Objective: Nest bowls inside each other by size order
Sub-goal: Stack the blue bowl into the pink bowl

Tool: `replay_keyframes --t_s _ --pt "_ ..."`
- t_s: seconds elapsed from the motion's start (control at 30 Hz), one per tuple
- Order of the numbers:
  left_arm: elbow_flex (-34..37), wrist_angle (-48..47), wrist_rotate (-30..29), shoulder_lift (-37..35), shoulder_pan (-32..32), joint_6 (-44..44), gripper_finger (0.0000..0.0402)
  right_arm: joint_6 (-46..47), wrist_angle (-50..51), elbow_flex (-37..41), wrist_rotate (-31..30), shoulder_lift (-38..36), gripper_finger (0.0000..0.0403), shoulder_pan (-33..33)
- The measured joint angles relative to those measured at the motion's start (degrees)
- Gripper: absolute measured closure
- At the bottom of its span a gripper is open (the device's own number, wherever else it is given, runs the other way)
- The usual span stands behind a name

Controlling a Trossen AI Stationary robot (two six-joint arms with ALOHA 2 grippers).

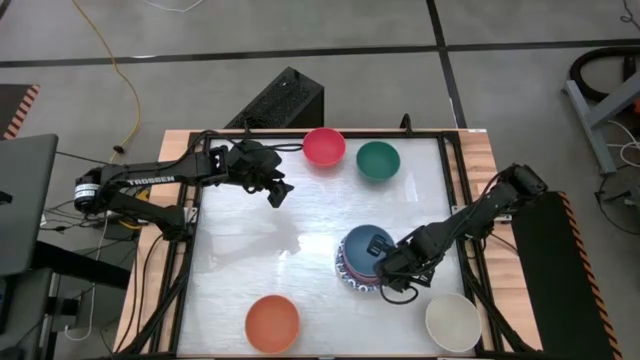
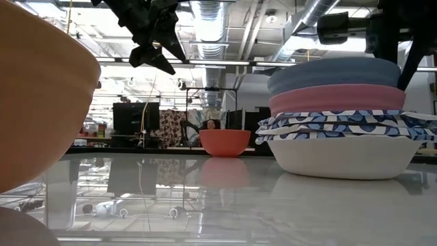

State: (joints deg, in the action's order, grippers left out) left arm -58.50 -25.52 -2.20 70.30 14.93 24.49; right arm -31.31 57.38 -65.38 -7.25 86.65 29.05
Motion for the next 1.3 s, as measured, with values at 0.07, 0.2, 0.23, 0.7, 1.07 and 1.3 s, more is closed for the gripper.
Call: replay_keyframes --t_s 0.07,0.2,0.23,0.7,1.07,1.3 --pt "0.0 0.0 0.0 0.0 0.0 0.0 0.015 0.0 -0.5 -0.4 0.0 -0.5 0.0369 -0.3" --pt "0.0 0.0 0.0 0.0 0.0 0.0 0.015 1.5 -1.3 -2.0 0.3 -1.3 0.0369 -1.5" --pt "0.0 0.0 0.0 0.0 0.0 0.0 0.015 1.5 -1.2 -2.2 0.7 -1.3 0.0369 -1.8" --pt "0.0 0.0 0.0 0.0 0.0 0.0 0.015 1.6 -0.6 -2.4 4.4 -1.3 0.0368 -2.5" --pt "0.0 0.0 0.0 0.0 0.0 -1.0 0.015 5.5 -0.6 -2.4 5.8 -1.2 0.0368 -3.4" --pt "0.0 0.0 0.0 0.0 0.0 -1.0 0.015 6.0 -0.7 -2.4 5.9 -1.2 0.0368 -3.4"
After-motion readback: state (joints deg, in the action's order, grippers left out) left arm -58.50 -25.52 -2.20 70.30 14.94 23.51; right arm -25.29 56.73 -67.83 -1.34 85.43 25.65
